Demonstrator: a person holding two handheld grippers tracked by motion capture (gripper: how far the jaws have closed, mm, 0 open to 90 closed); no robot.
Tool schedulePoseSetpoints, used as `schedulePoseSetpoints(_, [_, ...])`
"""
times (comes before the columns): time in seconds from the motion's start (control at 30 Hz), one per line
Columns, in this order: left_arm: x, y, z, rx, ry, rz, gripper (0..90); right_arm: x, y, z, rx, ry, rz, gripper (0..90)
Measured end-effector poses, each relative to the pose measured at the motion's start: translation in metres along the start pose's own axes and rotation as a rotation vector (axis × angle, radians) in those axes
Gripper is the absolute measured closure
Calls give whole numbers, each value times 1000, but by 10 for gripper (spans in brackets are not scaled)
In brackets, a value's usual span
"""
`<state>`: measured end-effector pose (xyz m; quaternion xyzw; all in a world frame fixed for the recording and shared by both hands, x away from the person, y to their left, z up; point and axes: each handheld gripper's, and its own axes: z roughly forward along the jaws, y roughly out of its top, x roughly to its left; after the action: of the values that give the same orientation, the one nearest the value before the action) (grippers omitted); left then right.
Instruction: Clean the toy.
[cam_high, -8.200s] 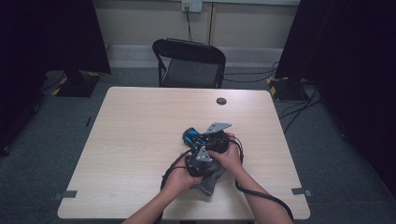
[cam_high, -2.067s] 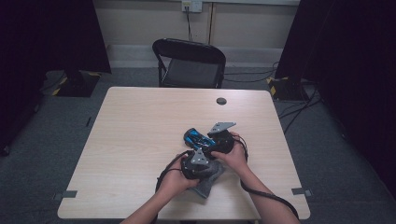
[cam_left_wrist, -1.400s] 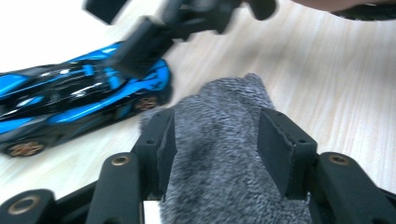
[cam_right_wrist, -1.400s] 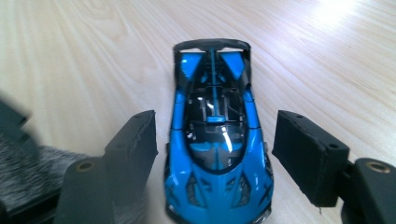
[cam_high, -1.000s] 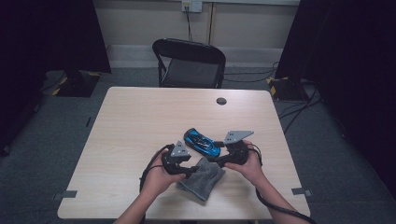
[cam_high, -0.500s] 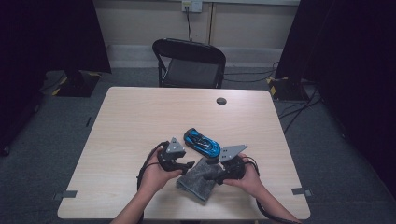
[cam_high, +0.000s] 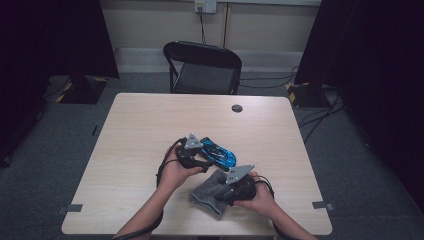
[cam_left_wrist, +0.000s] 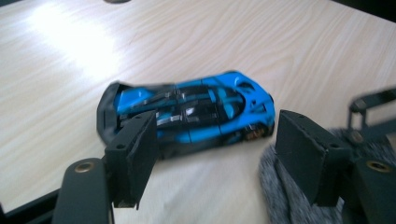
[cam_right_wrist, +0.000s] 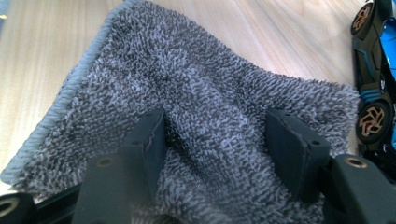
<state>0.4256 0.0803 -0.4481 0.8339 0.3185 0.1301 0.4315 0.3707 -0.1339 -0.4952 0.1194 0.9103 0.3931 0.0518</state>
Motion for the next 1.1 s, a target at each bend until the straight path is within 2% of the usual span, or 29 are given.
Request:
schedulePoseSetpoints(0.1, [3,8,13,-5,-8,22,269,1,-1,-1,-1,-14,11,482])
schedulePoseSetpoints(0.13, [4,10,17,3,-8,37,258,1,-1,-1,-5,-20,9,530])
schedulePoseSetpoints(0.23, [5,14,31,5,-37,38,235,3,-3,-4,-3,-28,8,669])
schedulePoseSetpoints(0.33, [6,18,42,24,-41,74,229,4,-3,-6,-4,-38,17,698])
schedulePoseSetpoints(0.47, [11,18,53,52,-48,70,229,4,-5,-8,-7,-46,41,750])
schedulePoseSetpoints(0.57, [13,17,58,50,-54,60,229,3,-8,-11,-20,-51,67,765])
schedulePoseSetpoints(0.73, [16,14,63,60,-35,48,235,-1,-12,-19,-16,-100,80,768])
schedulePoseSetpoints(0.8, [18,12,64,56,-26,48,229,-4,-15,-21,-19,-89,105,739])
schedulePoseSetpoints(0.9, [19,11,64,60,-25,53,213,-7,-19,-23,-31,-30,128,577])
schedulePoseSetpoints(1.0, [17,11,65,76,-29,87,187,-5,-18,-25,-27,-47,99,429])
schedulePoseSetpoints(1.1, [18,11,66,68,-30,77,184,-6,-15,-30,-36,-46,106,293])
